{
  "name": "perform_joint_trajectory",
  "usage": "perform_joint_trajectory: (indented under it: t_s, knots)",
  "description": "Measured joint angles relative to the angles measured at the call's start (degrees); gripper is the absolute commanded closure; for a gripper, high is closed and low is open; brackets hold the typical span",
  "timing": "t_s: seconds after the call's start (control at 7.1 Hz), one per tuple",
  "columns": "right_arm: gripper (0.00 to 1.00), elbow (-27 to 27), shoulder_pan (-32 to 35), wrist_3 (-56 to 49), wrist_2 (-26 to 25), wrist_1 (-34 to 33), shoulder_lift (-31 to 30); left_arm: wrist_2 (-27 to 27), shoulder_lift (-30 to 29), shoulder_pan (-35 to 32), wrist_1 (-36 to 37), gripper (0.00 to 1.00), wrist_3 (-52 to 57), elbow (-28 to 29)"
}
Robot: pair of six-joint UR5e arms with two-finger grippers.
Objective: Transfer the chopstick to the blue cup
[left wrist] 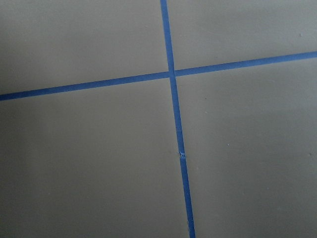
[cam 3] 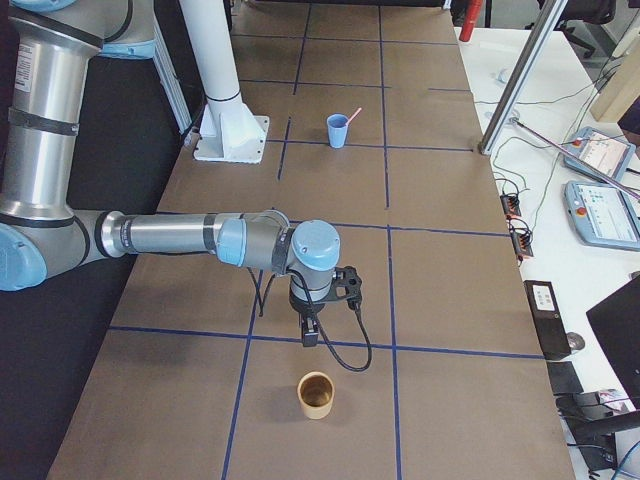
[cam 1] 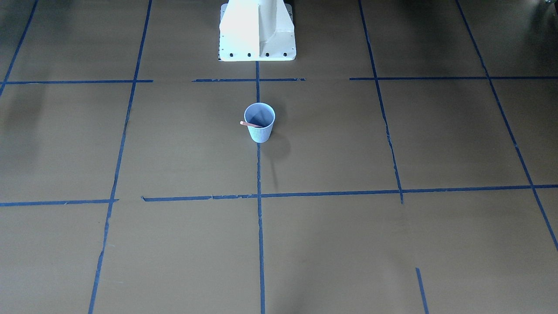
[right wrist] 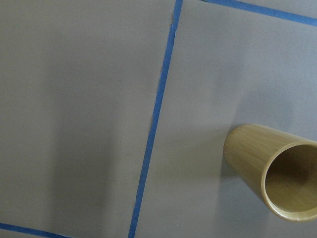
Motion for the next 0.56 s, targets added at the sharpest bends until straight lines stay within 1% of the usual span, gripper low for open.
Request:
perform_joint_trajectory:
  t_s: [0.28,0.56]
  knots:
    - [0.0,-0.18,-0.04,2.83,0.45,2.17,0.53,-0.27,-0.61,0.03,-0.49,0.0,0.29,0.45]
    - [0.0,-0.76,-0.04,9.87,1.27,6.27,0.31,-0.3,-0.64,0.0,-0.7,0.0,0.32,0.74]
